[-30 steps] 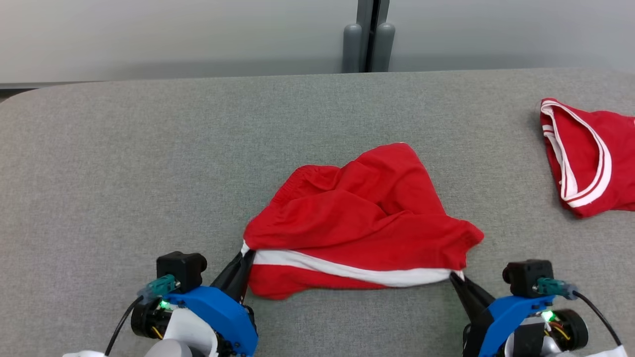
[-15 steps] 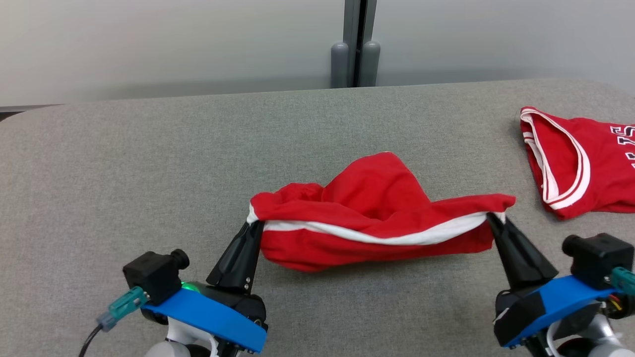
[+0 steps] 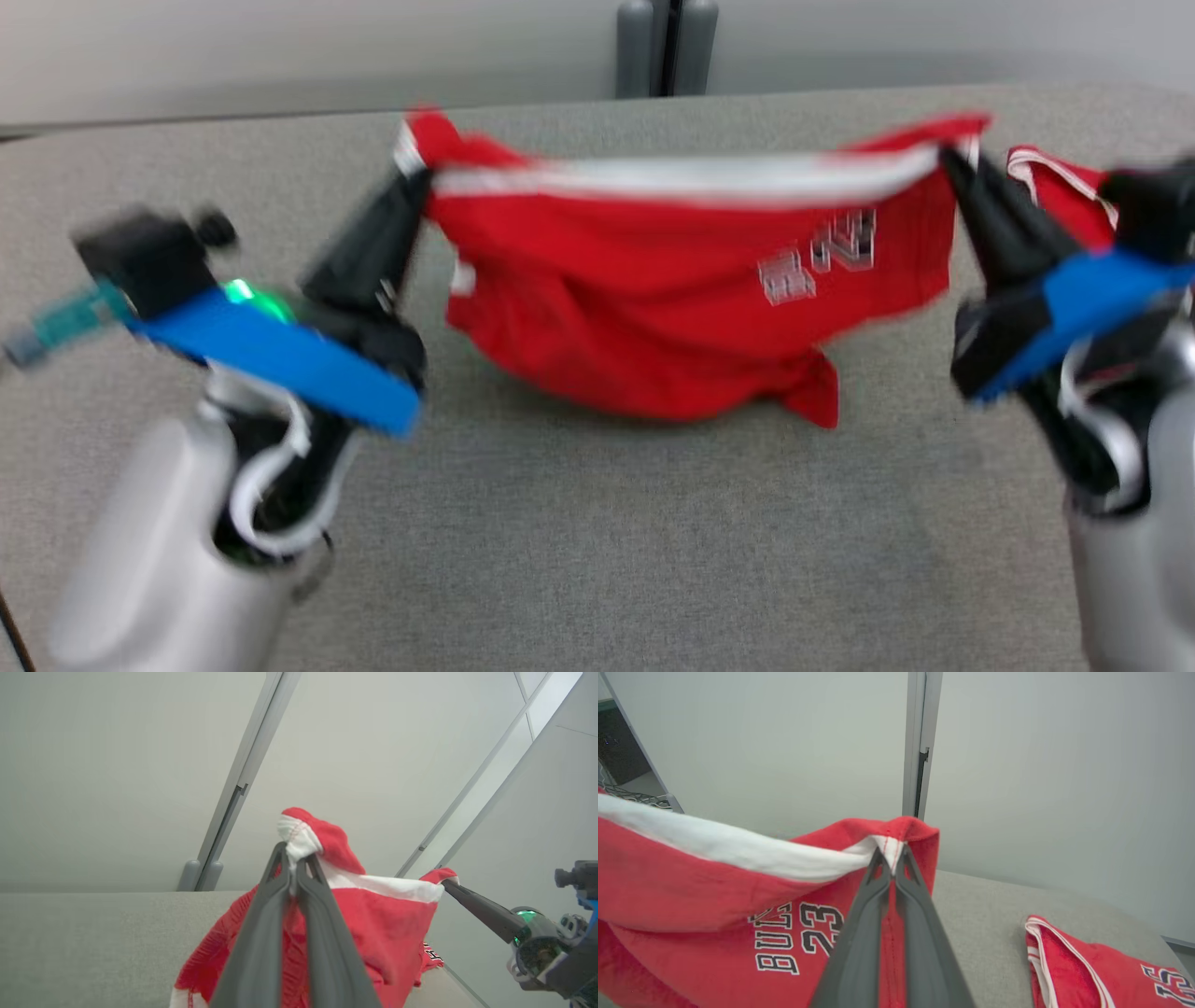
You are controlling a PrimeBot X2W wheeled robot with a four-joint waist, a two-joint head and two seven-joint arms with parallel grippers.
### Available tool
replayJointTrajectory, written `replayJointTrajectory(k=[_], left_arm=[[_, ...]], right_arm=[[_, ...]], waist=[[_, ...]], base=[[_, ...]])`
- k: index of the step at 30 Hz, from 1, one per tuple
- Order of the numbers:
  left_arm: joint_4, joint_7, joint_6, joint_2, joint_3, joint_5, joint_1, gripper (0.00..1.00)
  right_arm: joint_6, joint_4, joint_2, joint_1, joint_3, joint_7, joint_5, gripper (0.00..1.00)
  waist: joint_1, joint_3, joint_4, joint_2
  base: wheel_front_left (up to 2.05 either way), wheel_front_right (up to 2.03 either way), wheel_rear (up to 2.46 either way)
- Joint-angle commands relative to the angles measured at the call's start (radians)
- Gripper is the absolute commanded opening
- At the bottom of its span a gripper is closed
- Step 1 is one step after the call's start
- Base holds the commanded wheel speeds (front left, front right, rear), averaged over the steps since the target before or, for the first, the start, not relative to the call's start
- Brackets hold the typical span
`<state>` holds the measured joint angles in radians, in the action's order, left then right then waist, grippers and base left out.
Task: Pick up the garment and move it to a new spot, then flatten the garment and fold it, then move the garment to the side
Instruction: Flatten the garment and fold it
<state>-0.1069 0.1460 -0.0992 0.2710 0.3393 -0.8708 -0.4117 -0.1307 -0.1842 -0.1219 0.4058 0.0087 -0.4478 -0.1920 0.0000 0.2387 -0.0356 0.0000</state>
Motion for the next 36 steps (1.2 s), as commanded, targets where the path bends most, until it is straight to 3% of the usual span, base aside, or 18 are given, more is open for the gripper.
replayJointTrajectory(k=[1,5,11,18,22,26,30,36], left_arm=[[0.041,0.003,-0.005,0.015,-0.021,0.007,-0.078,0.00],[0.195,0.001,-0.016,0.035,-0.031,0.053,-0.304,0.00],[0.386,-0.096,-0.024,0.031,-0.064,0.095,-0.584,0.00],[0.507,-0.261,-0.029,0.000,-0.111,0.075,-0.735,0.00],[0.540,-0.325,-0.029,-0.023,-0.089,0.053,-0.691,0.00],[0.561,-0.375,-0.030,-0.050,-0.043,0.015,-0.567,0.00],[0.586,-0.402,-0.030,-0.068,0.016,0.003,-0.392,0.00],[0.630,-0.412,-0.029,-0.074,0.053,0.045,-0.153,0.00]], right_arm=[[0.000,0.051,-0.017,0.096,0.006,0.009,-0.018,0.00],[0.000,0.237,-0.049,0.362,0.022,0.086,-0.023,0.00],[0.000,0.502,-0.027,0.703,0.048,0.282,0.012,0.00],[0.000,0.687,-0.002,0.908,0.057,0.532,0.059,0.00],[0.001,0.772,-0.017,0.893,0.061,0.576,0.054,0.00],[0.001,0.862,-0.021,0.782,0.076,0.563,0.036,0.00],[0.001,0.940,-0.027,0.621,0.125,0.496,-0.005,0.00],[0.001,0.945,-0.071,0.392,0.147,0.377,-0.074,0.00]], waist=[[0.0000,0.059,-0.008,0.0000],[0.0000,0.130,-0.010,0.0000],[0.0000,0.187,-0.029,0.0000],[0.0000,0.199,-0.039,0.0000],[0.0000,0.201,-0.032,0.0000],[0.0000,0.191,-0.026,0.0000],[0.0000,0.172,-0.018,0.0000],[0.0000,0.110,-0.005,0.0000]], base=[[0.00,0.00,0.00],[0.00,0.00,0.00],[0.00,0.00,0.00],[0.00,0.00,0.00],[0.00,0.00,0.00],[0.00,0.00,0.00],[0.00,0.00,0.00],[0.00,0.00,0.00]])
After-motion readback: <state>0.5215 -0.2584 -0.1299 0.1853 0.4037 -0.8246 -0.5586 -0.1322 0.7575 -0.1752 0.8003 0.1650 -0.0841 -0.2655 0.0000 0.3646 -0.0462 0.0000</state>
